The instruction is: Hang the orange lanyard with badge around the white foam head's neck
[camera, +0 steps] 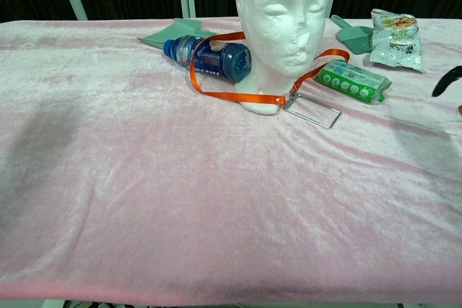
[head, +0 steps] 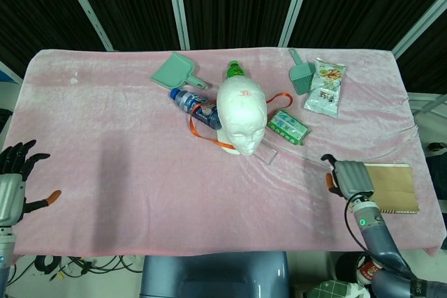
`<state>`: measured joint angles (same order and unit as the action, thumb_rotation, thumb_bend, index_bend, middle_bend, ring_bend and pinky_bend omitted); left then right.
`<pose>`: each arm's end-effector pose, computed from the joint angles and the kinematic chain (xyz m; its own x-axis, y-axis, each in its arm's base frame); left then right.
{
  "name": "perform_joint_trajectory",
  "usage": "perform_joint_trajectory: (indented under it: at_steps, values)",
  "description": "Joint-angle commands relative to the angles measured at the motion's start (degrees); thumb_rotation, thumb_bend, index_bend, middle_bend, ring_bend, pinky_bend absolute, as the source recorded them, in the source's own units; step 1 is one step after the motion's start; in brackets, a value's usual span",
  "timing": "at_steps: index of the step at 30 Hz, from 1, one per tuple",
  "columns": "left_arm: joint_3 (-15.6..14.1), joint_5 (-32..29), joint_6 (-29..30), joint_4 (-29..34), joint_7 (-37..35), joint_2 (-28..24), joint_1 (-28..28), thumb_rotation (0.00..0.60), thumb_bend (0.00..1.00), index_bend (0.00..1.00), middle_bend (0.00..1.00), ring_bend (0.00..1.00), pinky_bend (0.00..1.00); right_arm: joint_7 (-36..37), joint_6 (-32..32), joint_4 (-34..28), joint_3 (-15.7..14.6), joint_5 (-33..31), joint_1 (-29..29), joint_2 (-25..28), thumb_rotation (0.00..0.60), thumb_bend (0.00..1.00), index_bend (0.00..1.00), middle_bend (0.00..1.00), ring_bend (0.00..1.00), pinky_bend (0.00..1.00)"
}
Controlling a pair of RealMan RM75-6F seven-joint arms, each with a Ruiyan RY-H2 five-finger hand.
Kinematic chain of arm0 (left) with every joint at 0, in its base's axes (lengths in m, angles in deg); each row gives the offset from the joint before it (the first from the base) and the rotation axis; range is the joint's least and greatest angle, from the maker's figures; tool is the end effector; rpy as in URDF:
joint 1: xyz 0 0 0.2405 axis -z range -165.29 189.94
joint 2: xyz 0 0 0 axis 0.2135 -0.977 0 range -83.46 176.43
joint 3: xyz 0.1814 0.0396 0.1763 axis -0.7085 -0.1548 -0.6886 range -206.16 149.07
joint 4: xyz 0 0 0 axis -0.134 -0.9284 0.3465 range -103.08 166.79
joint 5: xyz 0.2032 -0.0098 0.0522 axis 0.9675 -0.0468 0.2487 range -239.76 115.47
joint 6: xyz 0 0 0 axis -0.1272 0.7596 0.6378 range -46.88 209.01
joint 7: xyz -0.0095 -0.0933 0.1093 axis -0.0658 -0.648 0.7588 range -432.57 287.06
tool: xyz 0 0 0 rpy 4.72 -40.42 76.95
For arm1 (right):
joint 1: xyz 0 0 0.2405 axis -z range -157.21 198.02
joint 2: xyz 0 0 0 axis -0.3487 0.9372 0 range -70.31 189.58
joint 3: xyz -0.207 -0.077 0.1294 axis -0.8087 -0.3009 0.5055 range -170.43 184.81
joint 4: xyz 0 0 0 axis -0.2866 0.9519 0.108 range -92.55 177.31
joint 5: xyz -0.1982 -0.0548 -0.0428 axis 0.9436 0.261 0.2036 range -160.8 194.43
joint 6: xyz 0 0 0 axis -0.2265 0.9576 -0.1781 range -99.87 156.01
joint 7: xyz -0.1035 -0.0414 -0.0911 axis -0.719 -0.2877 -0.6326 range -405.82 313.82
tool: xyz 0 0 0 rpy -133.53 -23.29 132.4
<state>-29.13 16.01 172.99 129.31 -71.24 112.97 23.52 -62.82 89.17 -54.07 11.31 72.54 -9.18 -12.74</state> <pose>-0.2874 0.1983 0.1523 0.2987 -0.0768 0.9512 0.9543 0.0222 -0.2979 -0.2562 -0.2885 0.0653 0.3717 -0.3457 0.8616 -0.9215 -0.0247 0.3876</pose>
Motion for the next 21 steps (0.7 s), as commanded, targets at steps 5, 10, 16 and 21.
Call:
perform_joint_trajectory:
  at_steps: [5,10,16,21]
  values:
    - [0.6,-1.4,-0.5,-2.1,-1.2,1.1,-1.4,0.6,0.12,0.26,0.08,0.0,0.0,-5.3,-2.0,-1.7,3.2,-4.2,-4.6,-5.2,0.6,0.58,0.3,0.93,0.91,0.71]
    - [0.9,-0.5,-0.7,-1.9,-2.1,1.0,-2.0,0.6,0.12,0.26,0.08,0.0,0.0,-8.8,-2.7,-0.7,6.0,-9.4,-8.0,-8.8,0.6,0.6,0.26,0.94,0.92,0.71]
    - [1.6,-0.7,-1.3,-2.0,-2.5,1.1,-2.4,0.6,0.12,0.26,0.08,0.0,0.0,-12.2,-3.6,2.5,7.2,-15.1,-10.9,-12.0,0.6,0.6,0.26,0.94,0.92,0.71]
    - [2.4,-1.1,-1.5,-2.3,-2.3,1.4,-2.6,0.6,0.12,0.26,0.08,0.0,0.0,-12.8,-4.3,4.2,7.4,-17.6,-11.9,-13.7,0.6,0.61,0.26,0.94,0.92,0.71]
